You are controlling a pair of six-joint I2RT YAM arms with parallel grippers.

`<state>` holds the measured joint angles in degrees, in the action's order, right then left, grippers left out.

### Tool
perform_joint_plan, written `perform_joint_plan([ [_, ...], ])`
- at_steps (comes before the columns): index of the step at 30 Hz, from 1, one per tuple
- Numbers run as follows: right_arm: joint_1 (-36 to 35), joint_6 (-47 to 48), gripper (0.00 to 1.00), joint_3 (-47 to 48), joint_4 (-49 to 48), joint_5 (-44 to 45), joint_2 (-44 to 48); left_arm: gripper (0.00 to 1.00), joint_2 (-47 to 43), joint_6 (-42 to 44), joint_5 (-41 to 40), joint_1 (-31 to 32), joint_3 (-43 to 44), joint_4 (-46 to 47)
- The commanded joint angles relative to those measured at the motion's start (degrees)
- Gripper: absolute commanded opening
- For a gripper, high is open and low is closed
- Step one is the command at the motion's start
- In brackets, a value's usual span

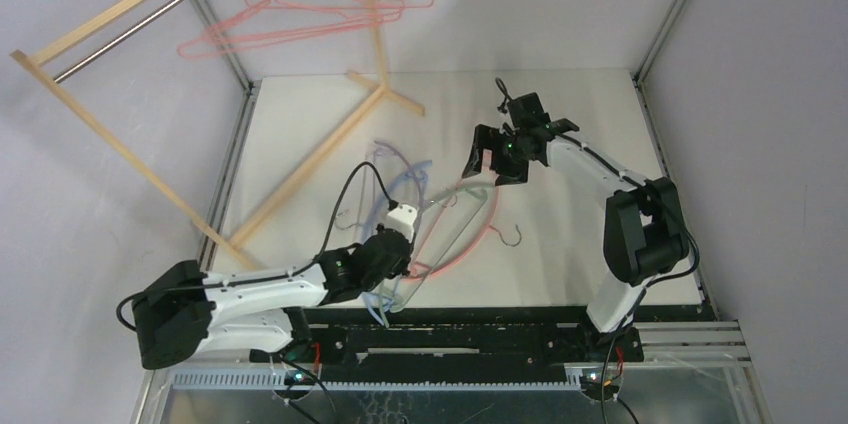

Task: Organize the hangers
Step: Adjust the clothesline at the center of the board, then place the hanger at the clothesline.

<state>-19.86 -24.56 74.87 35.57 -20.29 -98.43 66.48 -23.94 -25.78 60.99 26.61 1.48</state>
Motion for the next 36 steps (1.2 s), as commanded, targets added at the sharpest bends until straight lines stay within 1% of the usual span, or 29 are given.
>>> perform_joint_plan([
  [1, -1.03, -0.91, 1.00, 2.30, -2.21, -0.79, -0.35, 0.00, -5.44, 0.67, -1.99, 1.94, 6.20, -3.54],
  [4, -1.15, -1.10, 1.00, 2.30, -2.58, -0.86, 0.02, 0.00, -8.46, 0.06, -2.59, 2.08, 10.07, -8.50],
  [6, -1.15, -1.19, 1.00, 2.32, -2.38, 0.71, 0.63, 0.00, -10.72, -0.16, -2.71, 2.15, 13.46, -11.58],
  [11, 0.07, -3.77, 1.00, 1.30, -0.42, 11.40, 3.72, 0.00, -14.63, -1.63, -2.90, 2.19, 20.67, -17.80],
  [12, 0.74, -4.37, 1.00, 0.79, -0.63, 11.79, 4.41, 0.00, -15.55, -2.90, -3.59, 2.20, 21.35, -18.94],
  [15, 2.48, -5.18, 1.00, -0.22, -1.19, 12.13, 5.95, 0.00, -20.13, -9.76, -6.70, 2.14, 20.60, -20.82],
  [18, 3.30, -4.90, 1.00, -0.23, -1.21, 11.70, 6.39, 0.00, -25.78, -15.52, -12.42, 2.31, 19.22, -24.57],
  [21, 3.36, -4.92, 1.00, -0.31, -1.08, 11.54, 6.54, 0.00, -31.49, -18.50, -18.26, 2.99, 18.87, -27.31],
  [23, 3.33, -5.15, 1.00, -0.66, -1.59, 11.11, 6.57, 0.00, -34.32, -18.87, -20.75, 3.29, 19.30, -27.90],
  [27, 3.00, -5.63, 1.00, -0.83, -2.20, 10.11, 6.03, 0.00, -38.52, -16.95, -21.79, 3.62, 20.03, -25.40],
  [32, 2.70, -5.62, 1.00, -0.81, -2.35, 9.85, 5.92, 0.00, -41.69, -15.42, -24.94, 3.83, 20.60, -23.54],
  [36, 2.98, -5.39, 1.00, -0.84, -2.22, 9.90, 5.82, 0.00, -43.12, -10.98, -30.56, 3.81, 20.52, -19.20],
])
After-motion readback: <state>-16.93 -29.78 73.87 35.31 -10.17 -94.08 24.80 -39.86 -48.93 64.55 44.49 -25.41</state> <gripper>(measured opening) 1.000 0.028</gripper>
